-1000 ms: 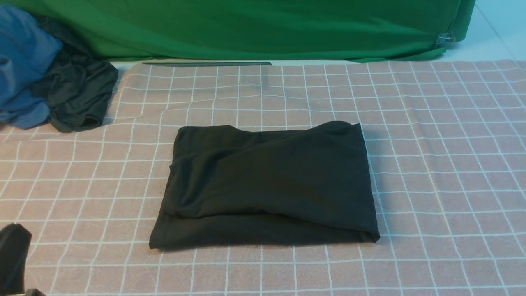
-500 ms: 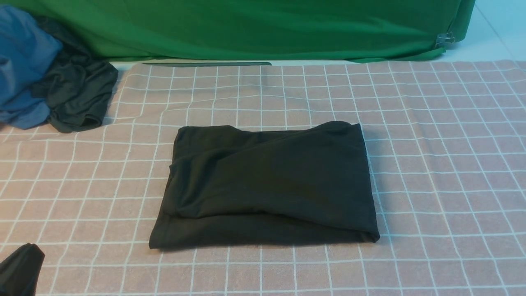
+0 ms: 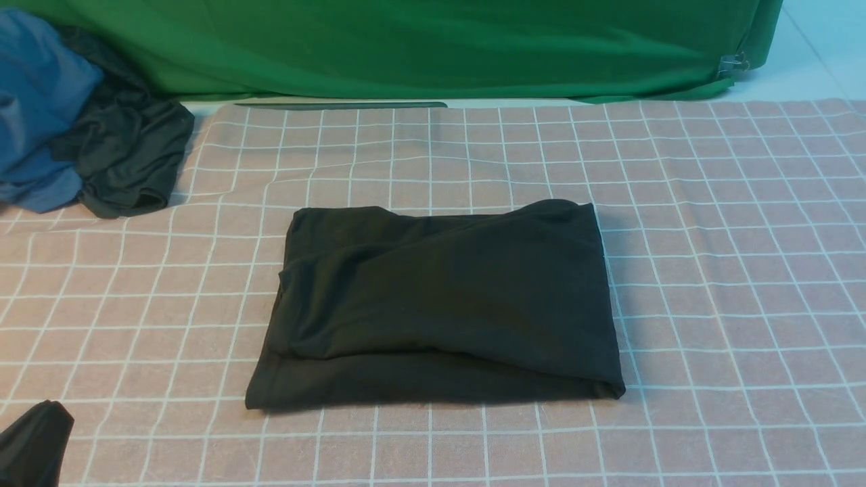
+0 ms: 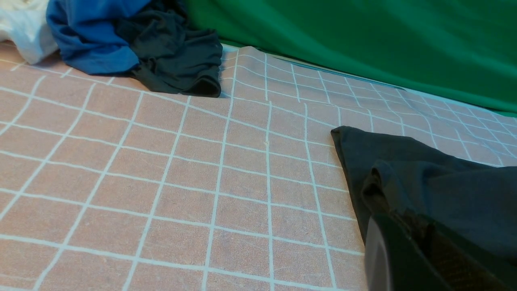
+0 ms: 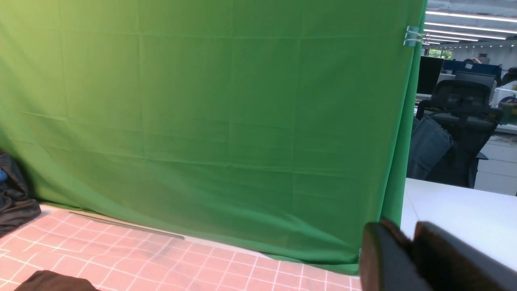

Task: Fold a long-sleeved shirt over a pink coffee tablecloth.

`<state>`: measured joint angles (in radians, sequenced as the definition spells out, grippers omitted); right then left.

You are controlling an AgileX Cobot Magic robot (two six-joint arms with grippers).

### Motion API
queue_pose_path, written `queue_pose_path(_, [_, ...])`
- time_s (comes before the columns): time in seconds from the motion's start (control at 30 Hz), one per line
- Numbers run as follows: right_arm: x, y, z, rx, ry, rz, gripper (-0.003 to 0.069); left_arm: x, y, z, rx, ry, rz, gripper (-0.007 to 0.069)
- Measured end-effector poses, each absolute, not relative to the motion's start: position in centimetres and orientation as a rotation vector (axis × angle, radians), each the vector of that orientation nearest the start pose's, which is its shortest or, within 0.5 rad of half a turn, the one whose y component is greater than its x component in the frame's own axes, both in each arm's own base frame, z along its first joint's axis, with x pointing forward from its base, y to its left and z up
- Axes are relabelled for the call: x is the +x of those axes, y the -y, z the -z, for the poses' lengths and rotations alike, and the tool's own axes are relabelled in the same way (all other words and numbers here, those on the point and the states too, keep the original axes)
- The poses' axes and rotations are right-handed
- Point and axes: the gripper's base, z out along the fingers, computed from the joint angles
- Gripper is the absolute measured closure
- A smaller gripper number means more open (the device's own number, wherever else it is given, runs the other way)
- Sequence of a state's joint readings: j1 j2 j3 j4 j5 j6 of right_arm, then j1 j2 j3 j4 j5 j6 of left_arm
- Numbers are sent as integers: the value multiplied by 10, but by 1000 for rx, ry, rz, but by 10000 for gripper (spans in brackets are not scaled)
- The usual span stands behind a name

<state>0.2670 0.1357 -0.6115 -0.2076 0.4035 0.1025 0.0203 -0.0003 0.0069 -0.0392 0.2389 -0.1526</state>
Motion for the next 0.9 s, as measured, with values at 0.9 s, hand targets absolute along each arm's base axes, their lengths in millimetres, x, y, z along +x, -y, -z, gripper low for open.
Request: queue_pose_path(0.9, [55, 4, -187, 25, -1750, 48, 456, 55, 0, -189, -172, -1723, 129, 611])
